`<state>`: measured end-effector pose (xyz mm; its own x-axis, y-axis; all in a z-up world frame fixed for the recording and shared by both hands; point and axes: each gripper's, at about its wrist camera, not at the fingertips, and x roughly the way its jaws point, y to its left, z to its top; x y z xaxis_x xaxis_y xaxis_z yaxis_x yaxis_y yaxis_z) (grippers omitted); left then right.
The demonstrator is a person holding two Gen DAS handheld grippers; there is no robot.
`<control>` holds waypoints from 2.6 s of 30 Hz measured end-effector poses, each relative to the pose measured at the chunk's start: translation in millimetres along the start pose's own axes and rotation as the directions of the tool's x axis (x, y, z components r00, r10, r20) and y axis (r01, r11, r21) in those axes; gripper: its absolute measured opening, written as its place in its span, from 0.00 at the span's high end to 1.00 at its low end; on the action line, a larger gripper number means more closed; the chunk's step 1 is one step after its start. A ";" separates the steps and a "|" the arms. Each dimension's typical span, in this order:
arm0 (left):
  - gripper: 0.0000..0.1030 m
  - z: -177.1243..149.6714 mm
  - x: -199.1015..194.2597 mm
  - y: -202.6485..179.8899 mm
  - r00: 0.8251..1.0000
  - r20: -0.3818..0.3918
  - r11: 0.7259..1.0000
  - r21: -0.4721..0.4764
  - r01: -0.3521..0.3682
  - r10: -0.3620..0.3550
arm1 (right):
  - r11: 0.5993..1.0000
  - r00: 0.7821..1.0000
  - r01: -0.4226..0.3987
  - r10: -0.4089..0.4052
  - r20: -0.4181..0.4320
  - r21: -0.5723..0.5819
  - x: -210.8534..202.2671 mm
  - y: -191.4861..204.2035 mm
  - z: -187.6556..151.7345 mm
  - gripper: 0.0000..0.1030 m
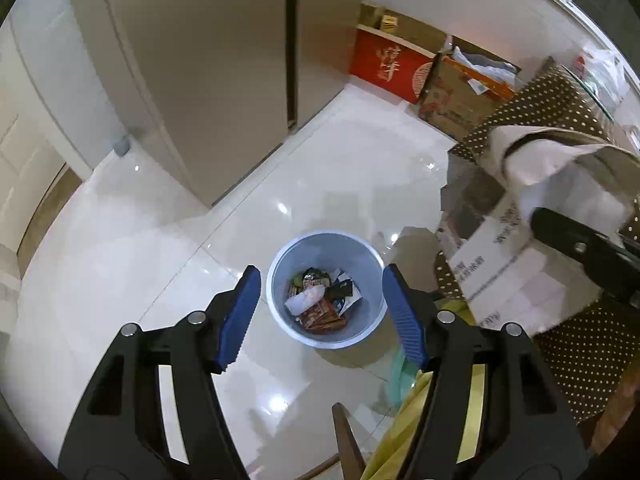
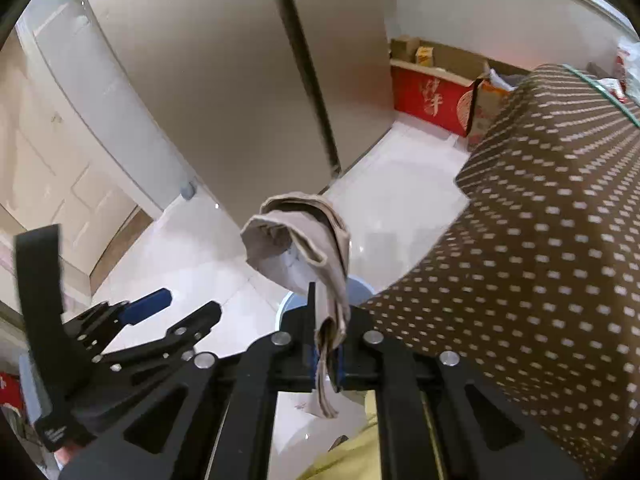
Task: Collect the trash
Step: 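Open both grippers to drop the bag and cloth into the bucket, then move both tools back over the table toward the teal strip and red packet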
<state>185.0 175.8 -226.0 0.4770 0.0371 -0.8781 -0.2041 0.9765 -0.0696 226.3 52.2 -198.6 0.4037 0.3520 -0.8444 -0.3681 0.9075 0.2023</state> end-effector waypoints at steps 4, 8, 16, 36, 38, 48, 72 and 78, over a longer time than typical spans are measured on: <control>0.39 -5.4 -0.4 12.6 1.000 -0.002 1.000 -0.018 0.004 -0.004 | 0.999 0.996 0.025 -0.028 -0.087 -0.045 30.4 15.8 2.5 0.61; 0.39 -8.7 -2.6 25.2 1.000 0.005 0.999 -0.035 0.004 -0.004 | 0.996 0.994 0.037 -0.046 -0.098 -0.086 42.2 24.7 1.2 0.38; 0.37 -7.5 -13.3 21.6 0.999 0.052 1.000 -0.001 0.015 -0.015 | 0.996 0.995 0.012 -0.021 -0.097 -0.089 37.1 21.3 -4.0 0.38; 0.33 24.9 -71.8 -71.5 0.966 0.194 0.978 0.153 0.143 -0.172 | 0.995 0.986 0.103 -0.101 0.134 -0.011 -86.1 -61.3 9.0 0.38; 0.33 29.3 -76.9 -84.9 0.959 0.204 0.970 0.179 0.162 -0.198 | 0.993 0.981 0.119 -0.121 0.153 0.023 -99.4 -79.0 9.6 0.38; 0.29 57.2 -94.1 -187.9 0.917 0.216 0.900 0.360 0.244 -0.335 | 0.959 0.944 0.220 -0.255 0.209 0.179 -150.3 -163.5 6.1 0.38; 0.19 203.4 3.6 -366.0 0.929 0.064 0.929 0.090 0.359 -0.365 | 0.929 0.947 0.312 -0.321 0.018 0.198 -85.0 -385.4 189.6 0.18; 0.19 223.6 26.8 -380.9 0.958 0.036 0.957 0.061 0.284 -0.286 | 0.939 0.951 0.303 -0.308 0.002 0.162 -53.3 -394.5 206.8 0.17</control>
<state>466.6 -147.6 -117.2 0.5460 -0.2361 -0.8038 -0.0075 0.9581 -0.2865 523.2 -277.2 -130.8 0.4987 0.0560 -0.8650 -0.0878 0.9960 0.0139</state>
